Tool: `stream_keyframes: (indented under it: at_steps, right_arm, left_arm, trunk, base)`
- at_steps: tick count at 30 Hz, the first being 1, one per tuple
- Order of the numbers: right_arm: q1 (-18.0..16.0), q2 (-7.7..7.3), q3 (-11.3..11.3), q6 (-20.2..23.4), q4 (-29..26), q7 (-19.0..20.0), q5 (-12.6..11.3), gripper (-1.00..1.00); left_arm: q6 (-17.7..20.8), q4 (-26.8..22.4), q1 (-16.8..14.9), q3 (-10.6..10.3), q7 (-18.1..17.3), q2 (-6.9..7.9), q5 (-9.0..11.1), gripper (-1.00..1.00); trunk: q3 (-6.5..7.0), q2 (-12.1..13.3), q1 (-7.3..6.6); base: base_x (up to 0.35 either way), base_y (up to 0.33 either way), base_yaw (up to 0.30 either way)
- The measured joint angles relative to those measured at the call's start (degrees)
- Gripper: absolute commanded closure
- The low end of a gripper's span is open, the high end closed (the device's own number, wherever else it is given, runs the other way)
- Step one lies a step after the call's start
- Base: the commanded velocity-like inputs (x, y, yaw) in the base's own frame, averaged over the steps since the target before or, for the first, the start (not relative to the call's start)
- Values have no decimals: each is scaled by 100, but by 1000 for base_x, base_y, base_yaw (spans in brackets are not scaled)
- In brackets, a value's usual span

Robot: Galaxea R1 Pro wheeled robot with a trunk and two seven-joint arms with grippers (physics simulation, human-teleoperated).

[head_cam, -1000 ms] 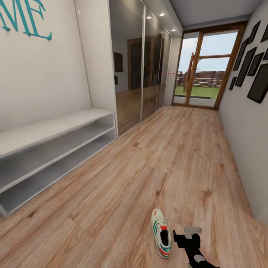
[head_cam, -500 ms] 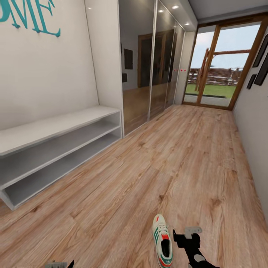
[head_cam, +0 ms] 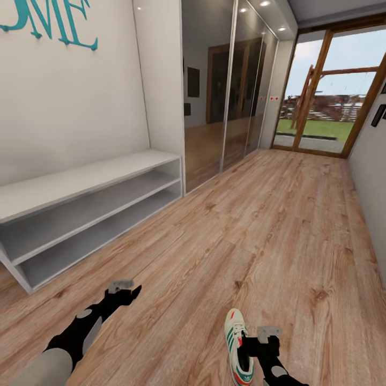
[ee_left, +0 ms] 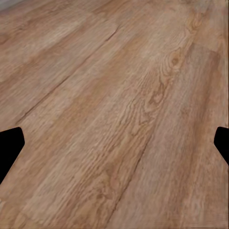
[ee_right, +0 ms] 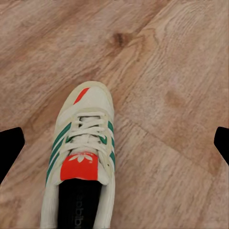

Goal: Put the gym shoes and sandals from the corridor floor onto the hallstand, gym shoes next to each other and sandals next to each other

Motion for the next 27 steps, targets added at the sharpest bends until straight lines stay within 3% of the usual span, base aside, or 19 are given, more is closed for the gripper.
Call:
stream_keyframes:
  at_steps: [3, 6, 11, 18, 27]
  right_arm:
    - [1, 40, 0, -3, -5, 0, 0, -100]
    - [-1, 49, 0, -2, -7, -3, 0, -100]
    - [-3, 53, -1, -1, -10, -4, -4, -100]
    - [0, 55, -6, 5, -10, -5, -7, -100]
    - [-1, 55, -11, 8, -11, -6, -8, -100]
  left_arm:
    - [130, 9, -282, -9, 83, -238, -277, -100]
    - [315, 9, -365, -14, 236, -387, -428, -100]
    - [524, -13, -412, -16, 412, -541, -550, -100]
    - [596, -198, -444, -43, 469, -620, -624, -100]
    - [642, -384, -456, -228, 529, -638, -718, -100]
  trunk:
    - [0, 0, 0]
    - [-1, 0, 0]
    - [-1, 0, 0]
    - [-1, 0, 0]
    - [-1, 0, 0]
  base:
    - [0, 0, 1]
    - [0, 0, 0]
    - [0, 0, 0]
    - [0, 0, 0]
    - [0, 0, 0]
